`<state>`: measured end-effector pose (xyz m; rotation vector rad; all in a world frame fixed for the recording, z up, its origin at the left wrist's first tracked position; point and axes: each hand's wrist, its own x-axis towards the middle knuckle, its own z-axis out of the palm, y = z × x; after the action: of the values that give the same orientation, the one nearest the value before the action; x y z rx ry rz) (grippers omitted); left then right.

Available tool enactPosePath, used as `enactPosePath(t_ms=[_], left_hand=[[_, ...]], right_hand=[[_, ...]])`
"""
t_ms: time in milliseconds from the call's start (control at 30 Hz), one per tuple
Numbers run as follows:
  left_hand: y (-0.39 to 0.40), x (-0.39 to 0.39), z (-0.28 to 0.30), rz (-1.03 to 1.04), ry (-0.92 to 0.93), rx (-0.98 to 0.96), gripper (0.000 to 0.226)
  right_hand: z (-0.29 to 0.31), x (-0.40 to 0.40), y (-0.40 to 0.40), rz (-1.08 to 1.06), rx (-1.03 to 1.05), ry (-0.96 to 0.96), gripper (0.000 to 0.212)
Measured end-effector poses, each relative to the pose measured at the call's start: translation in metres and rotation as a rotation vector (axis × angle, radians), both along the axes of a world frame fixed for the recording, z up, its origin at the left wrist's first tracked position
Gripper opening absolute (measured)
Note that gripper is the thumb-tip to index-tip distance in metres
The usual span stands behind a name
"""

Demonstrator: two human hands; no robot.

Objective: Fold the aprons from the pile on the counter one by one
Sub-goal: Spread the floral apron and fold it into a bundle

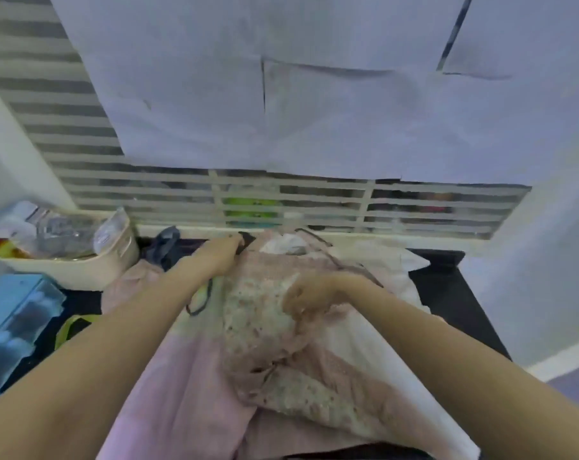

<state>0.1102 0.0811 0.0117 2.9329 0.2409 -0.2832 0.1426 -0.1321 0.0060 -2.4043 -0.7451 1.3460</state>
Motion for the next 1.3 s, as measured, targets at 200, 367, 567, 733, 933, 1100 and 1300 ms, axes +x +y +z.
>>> enactPosePath(t_ms=[200, 367, 567, 733, 933, 1100, 1300], left_hand=[[-0.051, -0.015, -0.062, -0.14, 0.146, -0.174, 0.035], [-0.116, -0.011, -0.082, -0.255, 0.134, 0.098, 0.075], [-0.119, 0.007, -0.094, -0.404, 0.055, 0.397, 0.05], [-0.093, 0.016, -0.06, -0.374, 0.035, -0.008, 0.015], [-0.012, -0.022, 0.007, -0.071, -0.144, -0.537, 0.012], [0.064, -0.09, 0.028, 0.304, -0.262, -0.574, 0.037], [0.158, -0.211, -0.016, 0.496, 0.458, -0.373, 0.045]], right_hand=[[-0.025, 0.035, -0.052, -0.316, -0.064, -0.342, 0.028], [-0.084, 0.044, -0.08, -0.453, -0.158, -0.441, 0.075], [-0.124, 0.038, -0.083, -0.281, -0.173, -0.412, 0.096], [-0.108, 0.036, -0.074, -0.233, -0.209, -0.61, 0.015], [0.035, 0.044, 0.016, -0.621, 0.553, -0.933, 0.027], [0.102, -0.042, 0.163, -0.167, 1.023, -0.843, 0.026], [0.042, -0.111, 0.215, 0.646, 0.697, -0.631, 0.05]])
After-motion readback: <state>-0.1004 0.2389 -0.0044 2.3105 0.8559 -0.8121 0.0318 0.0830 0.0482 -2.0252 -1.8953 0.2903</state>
